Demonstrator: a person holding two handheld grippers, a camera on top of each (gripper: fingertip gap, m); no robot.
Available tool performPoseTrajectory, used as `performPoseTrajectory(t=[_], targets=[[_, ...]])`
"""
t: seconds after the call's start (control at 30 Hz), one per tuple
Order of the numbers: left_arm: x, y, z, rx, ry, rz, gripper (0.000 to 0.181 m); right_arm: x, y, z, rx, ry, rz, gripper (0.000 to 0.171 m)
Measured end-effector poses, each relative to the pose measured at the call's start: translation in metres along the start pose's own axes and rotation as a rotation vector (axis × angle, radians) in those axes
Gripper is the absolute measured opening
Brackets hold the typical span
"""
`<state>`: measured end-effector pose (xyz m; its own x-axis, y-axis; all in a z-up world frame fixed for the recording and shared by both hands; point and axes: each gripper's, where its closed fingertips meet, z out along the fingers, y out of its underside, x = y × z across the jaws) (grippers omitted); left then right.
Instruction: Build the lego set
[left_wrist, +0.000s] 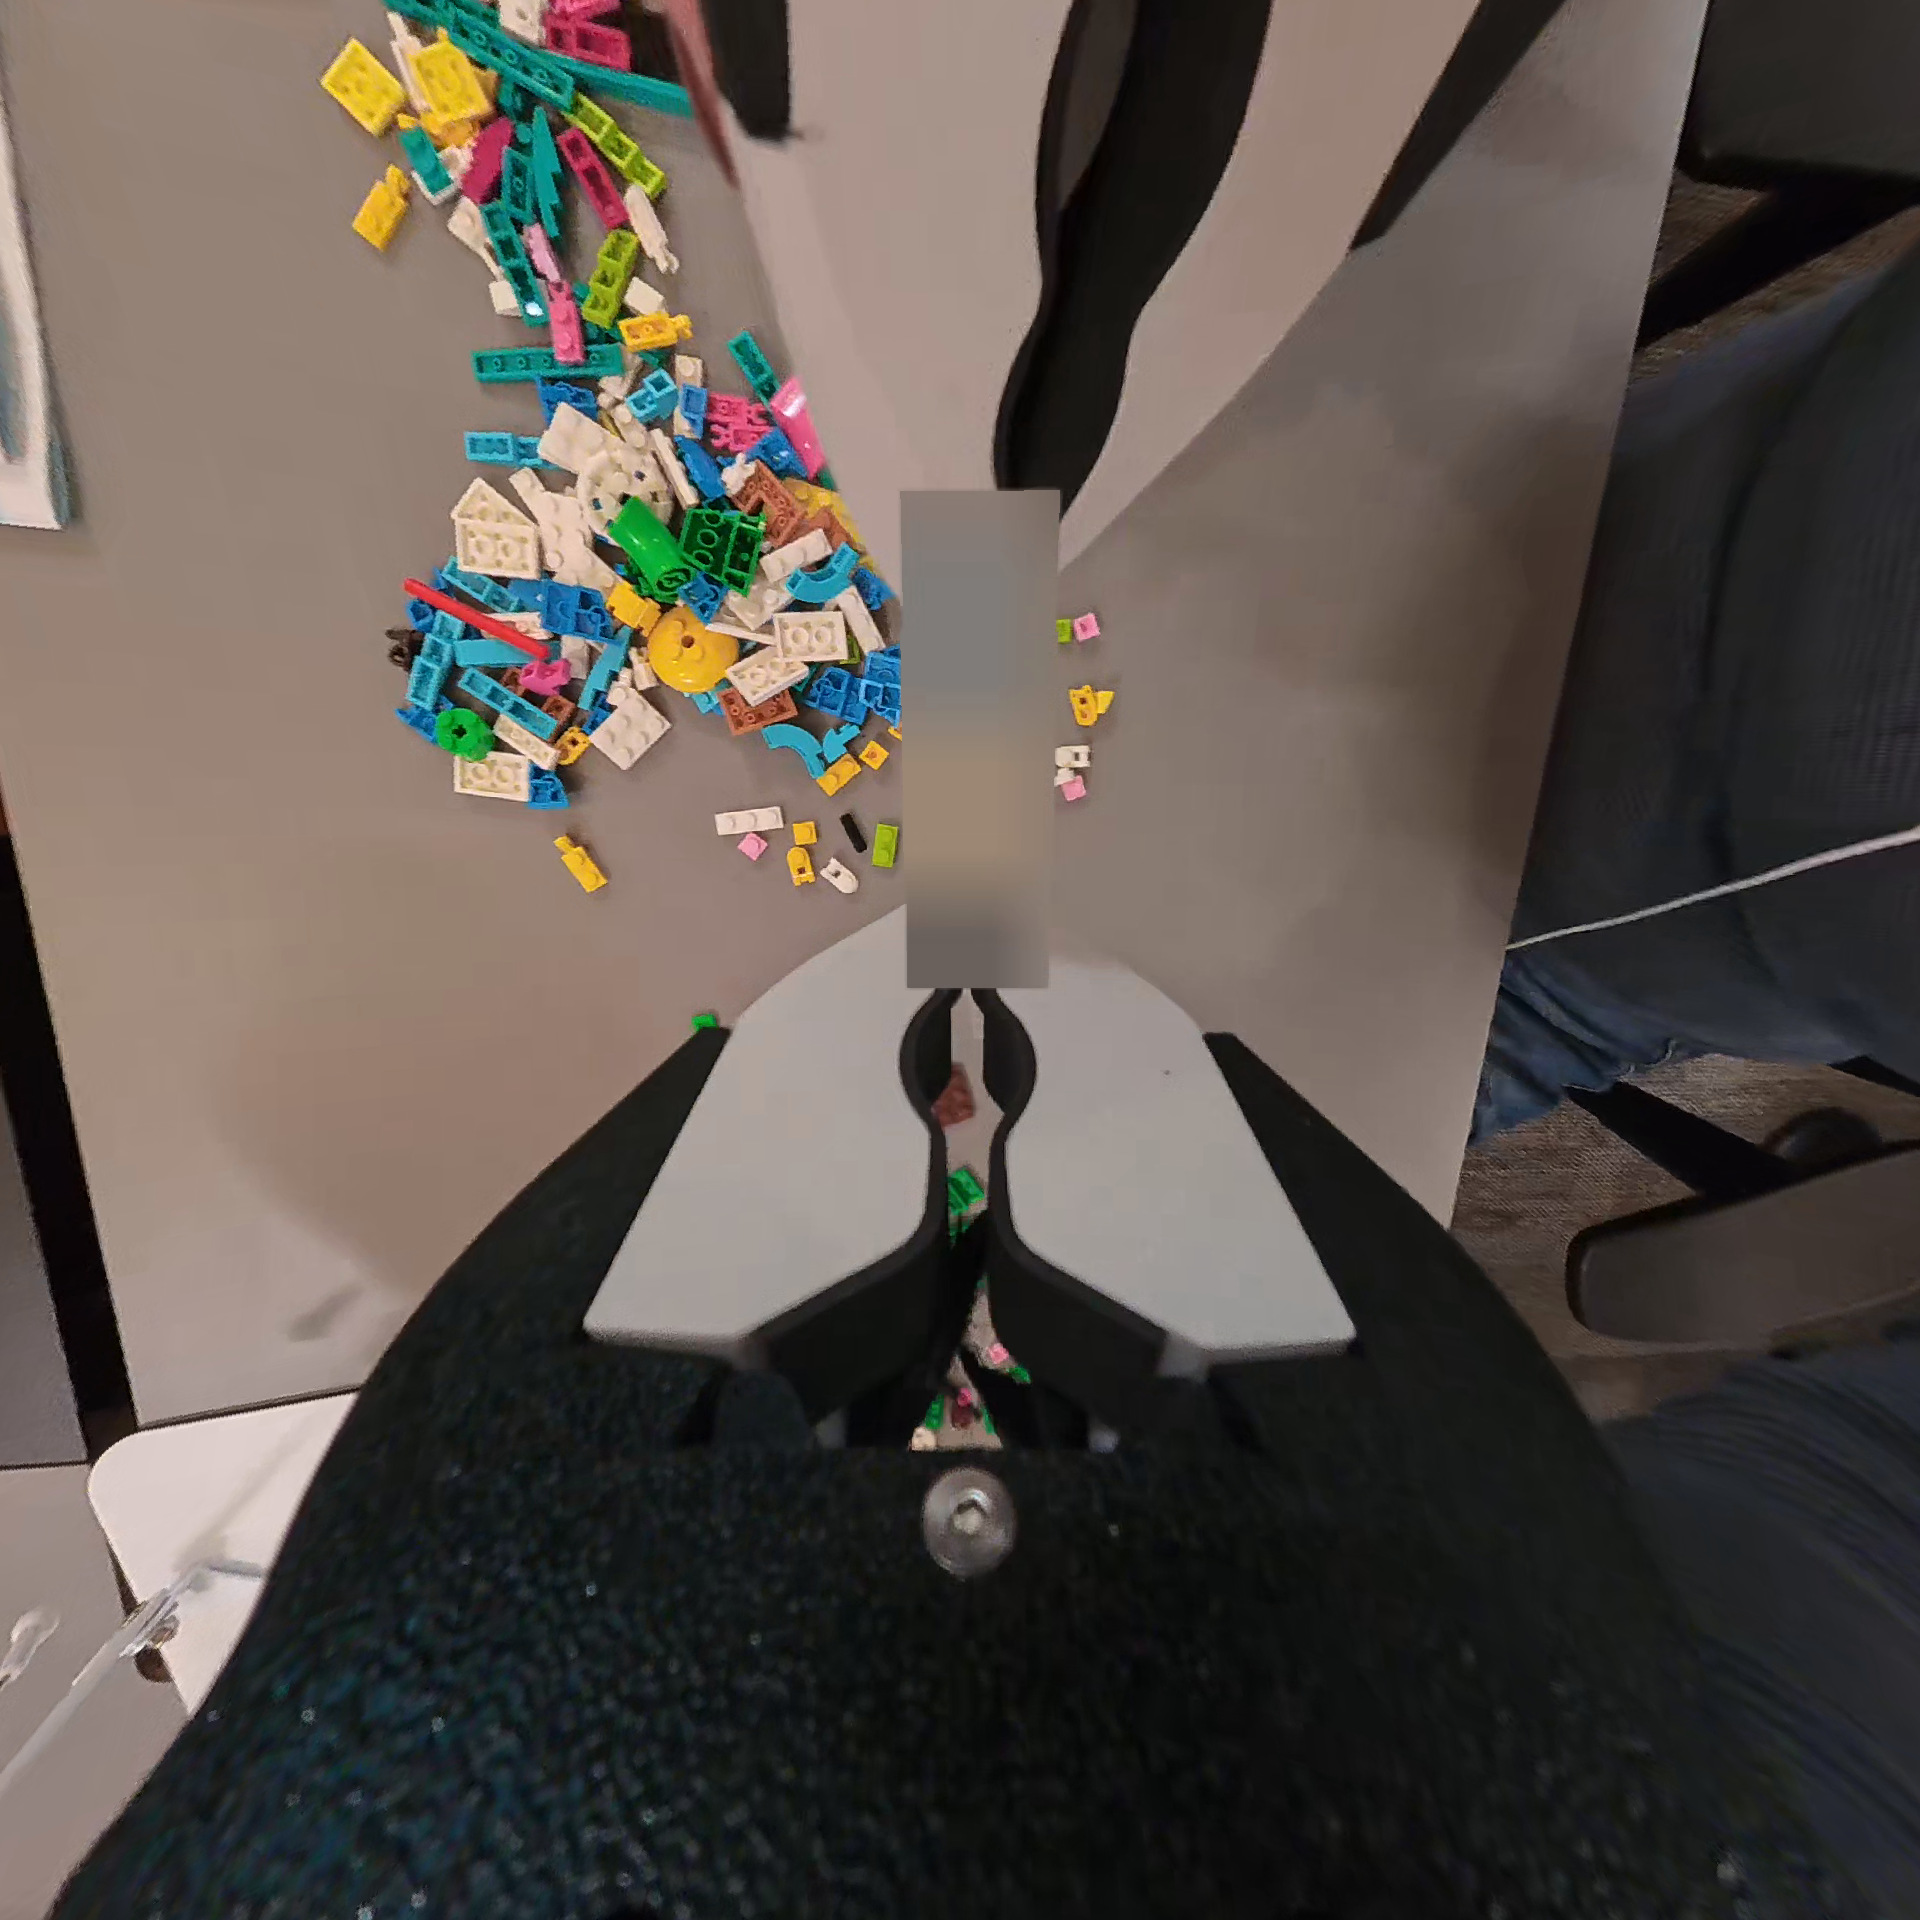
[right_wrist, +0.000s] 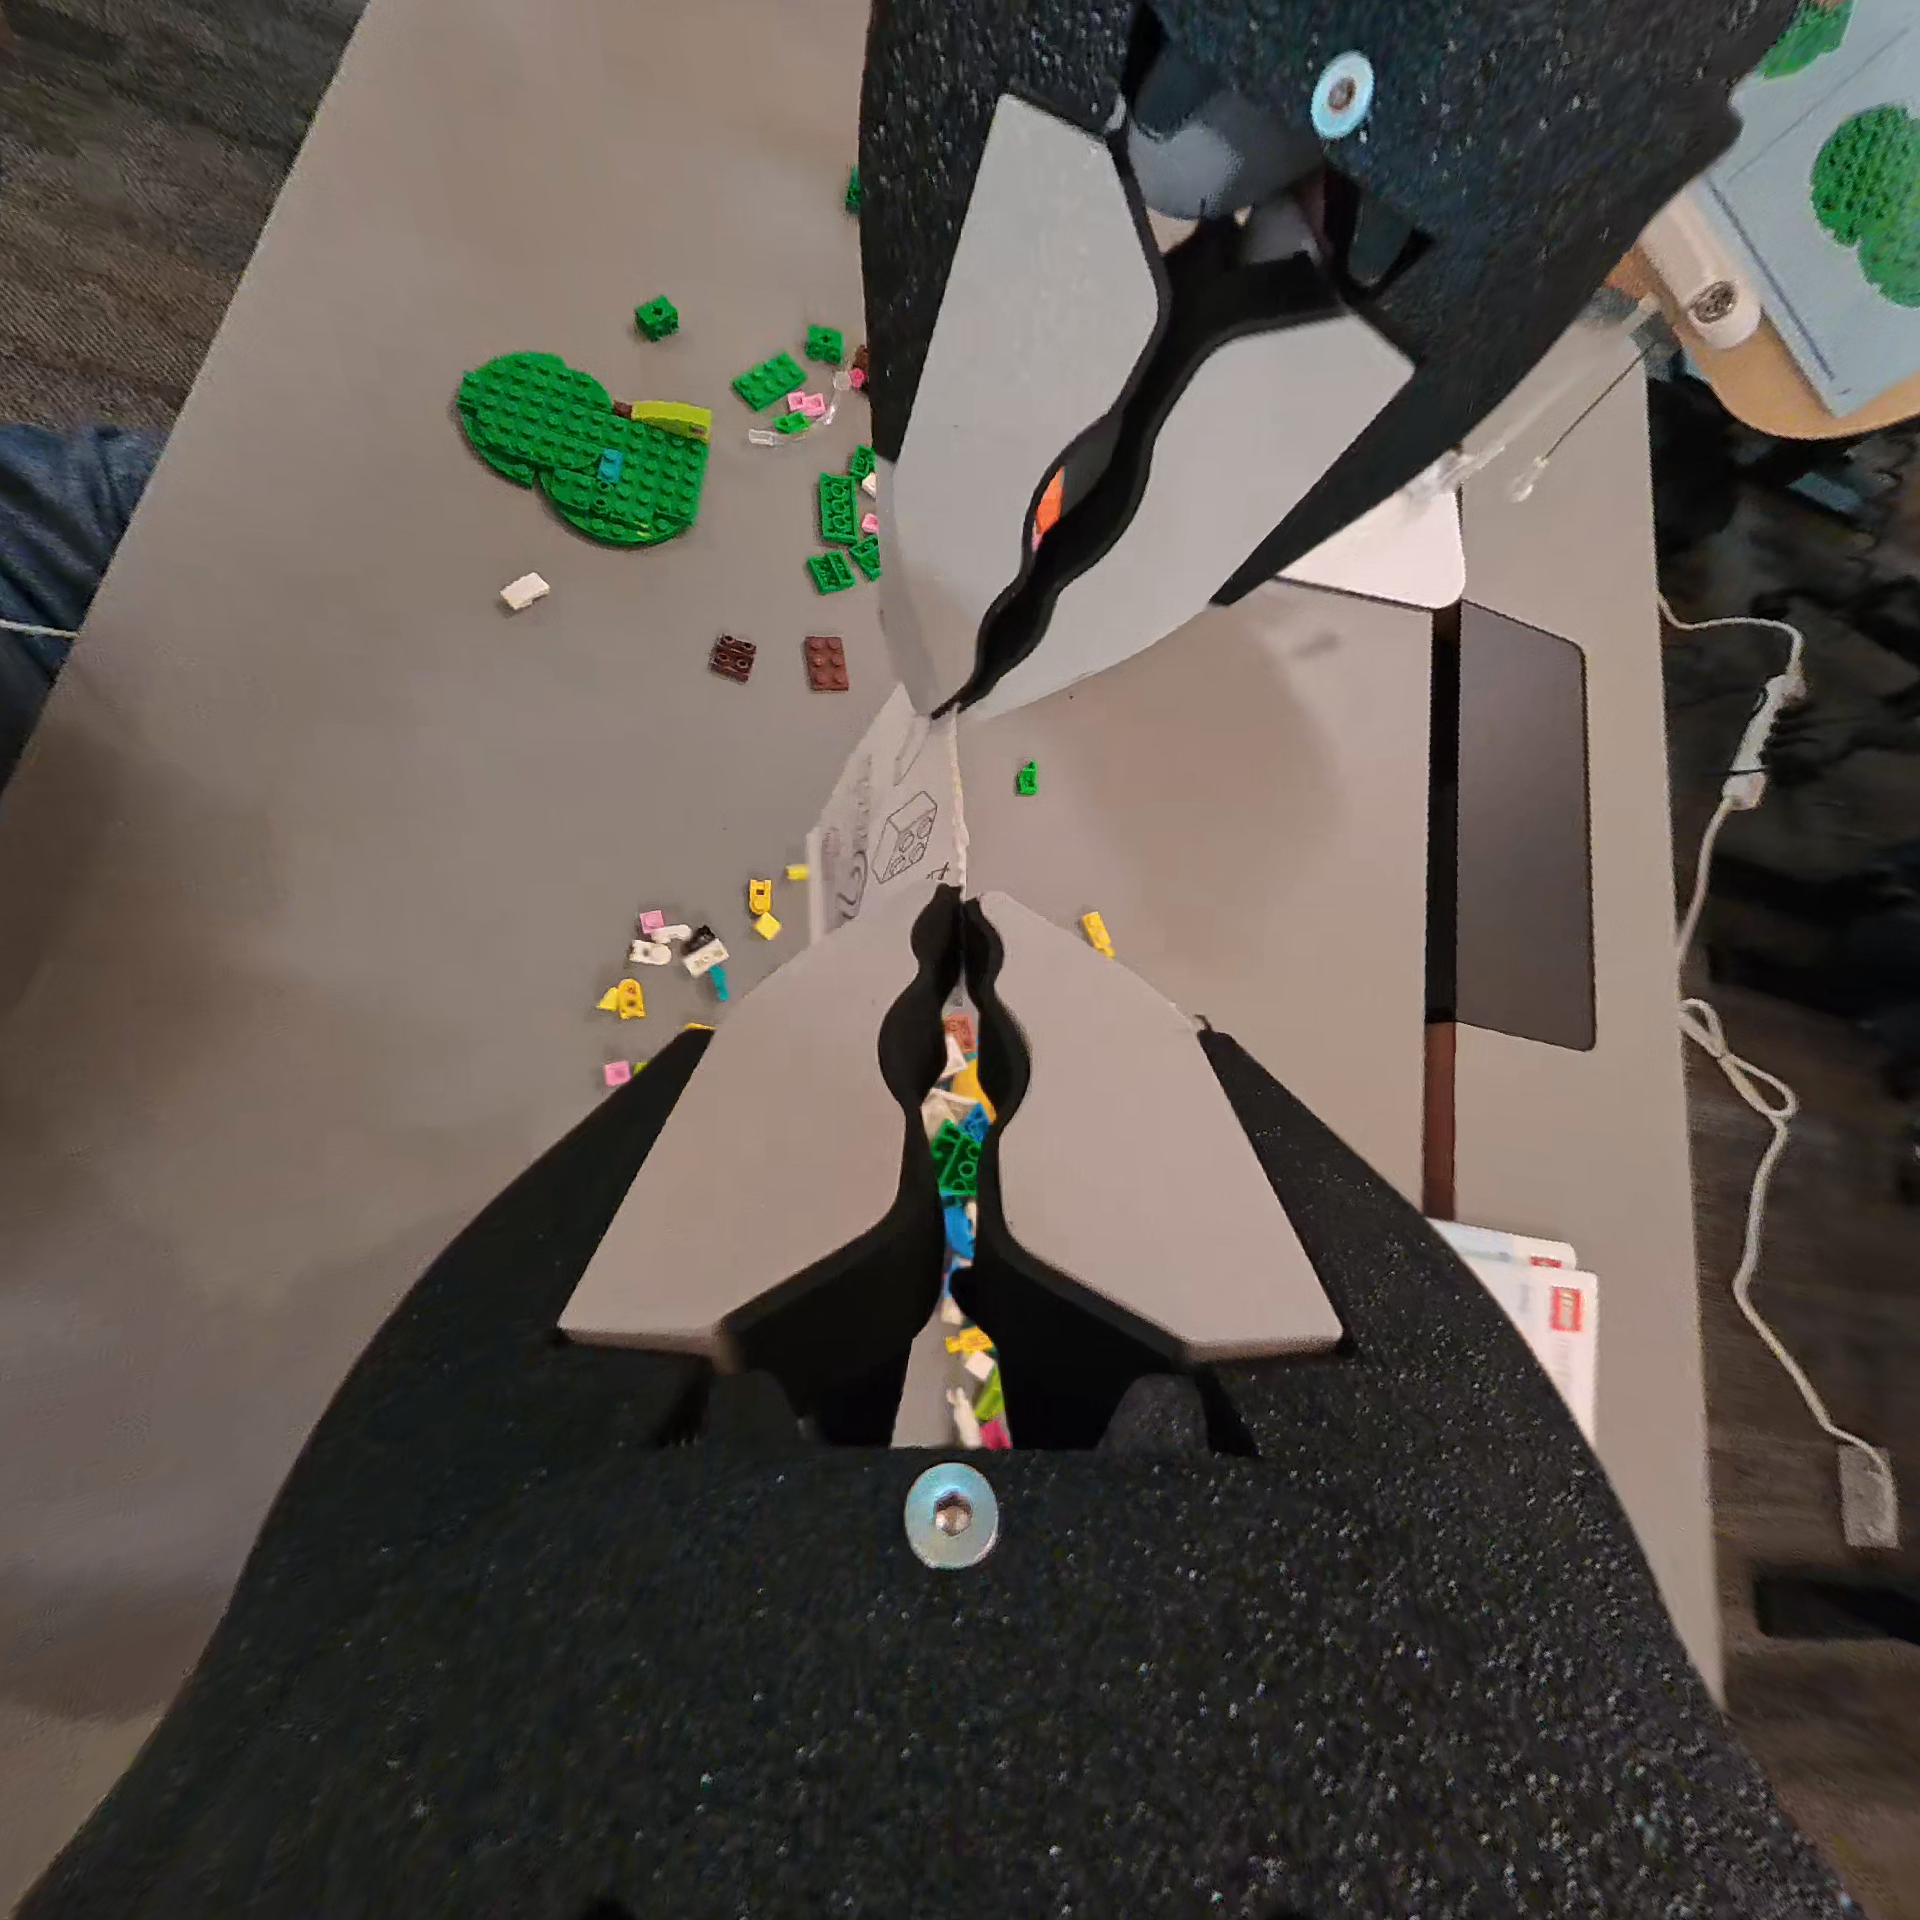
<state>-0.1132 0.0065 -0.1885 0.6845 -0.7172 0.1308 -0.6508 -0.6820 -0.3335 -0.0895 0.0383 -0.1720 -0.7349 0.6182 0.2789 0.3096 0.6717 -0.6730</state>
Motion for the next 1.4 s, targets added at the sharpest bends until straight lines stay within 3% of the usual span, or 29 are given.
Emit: performPoseTrajectory(t=[0.2,0.5,0.63,0.83,0.97,1.03,1.3,1.4], targets=[[-0.013,-0.010,-0.024,0.174,-0.087,-0.062,0.009,0.009,-0.004,-0.018,0.145,-0.032,0.159,0.000],[-0.016,-0.029,-0.085,0.629,-0.055,-0.110,0.022,0.018,-0.013,-0.056,0.391,-0.117,0.326,0.000],[-0.001,-0.057,-0.094,0.790,-0.022,-0.028,0.008,0.018,-0.013,-0.059,0.400,-0.118,0.327,0.000],[0.005,-0.074,-0.055,0.578,-0.163,0.101,0.027,0.016,-0.015,-0.054,0.372,-0.099,0.298,0.000],[-0.005,-0.070,-0.034,0.385,-0.296,0.163,0.002,0.015,-0.016,-0.053,0.354,-0.079,0.274,0.000],[-0.008,-0.068,-0.031,0.337,-0.350,0.200,0.000,0.017,-0.013,-0.050,0.326,-0.042,0.248,0.000],[-0.006,-0.068,-0.026,0.307,-0.337,0.205,0.000,0.011,-0.015,-0.041,0.228,0.059,0.070,0.011],[-0.006,-0.068,-0.025,0.307,-0.345,0.207,0.000,0.013,-0.014,-0.038,0.189,0.086,0.037,0.000]])
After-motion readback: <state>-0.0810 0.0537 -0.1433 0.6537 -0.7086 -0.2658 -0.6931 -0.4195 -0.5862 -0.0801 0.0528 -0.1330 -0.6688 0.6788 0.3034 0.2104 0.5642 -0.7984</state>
